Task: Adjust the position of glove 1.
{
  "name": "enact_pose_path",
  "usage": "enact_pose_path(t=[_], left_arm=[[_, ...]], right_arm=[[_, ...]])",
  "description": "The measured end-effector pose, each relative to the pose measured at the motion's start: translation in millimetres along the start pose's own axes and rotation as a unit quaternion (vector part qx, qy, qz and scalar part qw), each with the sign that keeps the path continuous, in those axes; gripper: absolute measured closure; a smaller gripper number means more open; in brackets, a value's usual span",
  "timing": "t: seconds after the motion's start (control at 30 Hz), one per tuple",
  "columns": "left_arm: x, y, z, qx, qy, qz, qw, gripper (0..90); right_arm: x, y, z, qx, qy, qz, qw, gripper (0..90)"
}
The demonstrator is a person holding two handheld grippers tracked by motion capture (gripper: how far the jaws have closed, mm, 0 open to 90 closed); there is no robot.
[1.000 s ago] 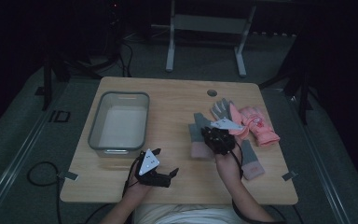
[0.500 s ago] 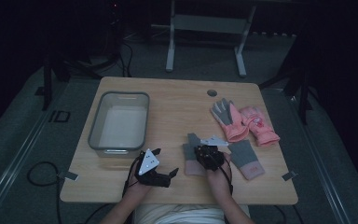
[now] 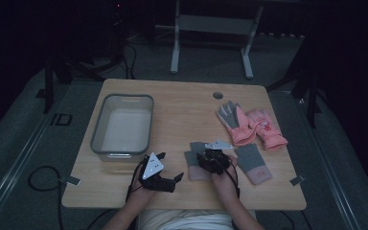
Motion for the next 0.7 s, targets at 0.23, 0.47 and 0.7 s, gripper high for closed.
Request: enact_pose_path(t=[0.23, 0.47, 0.7], left_arm=[[-0.4, 0.0, -0.1, -0.001, 0.001, 0.002, 1.0000, 1.1], [0.3, 0.0, 0.0, 0.000, 0.002, -0.003, 1.0000, 1.1], [0.1, 0.0, 0.1, -0.001, 0.005, -0.002, 1.0000, 1.1]], right_arm=[[-33.3, 23.0, -33.7, -0.050, 0.034, -0.055, 0.9967, 59.2], [-96.5, 23.0, -66.4, -0.053, 0.041, -0.095, 0.9932, 66.7], [-148.3, -1.0, -85.6, -0.023, 0.054, -0.101, 0.9931, 66.0]])
Point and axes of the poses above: each handheld gripper's, and its own axes: z roughly forward along the jaws, y roughly out of its top, x roughly to its left, the point moved 2 cm from there along z, roughly forward along the jaws, and after that the axes turned 6 degrees about -x, right-handed, at the moved point
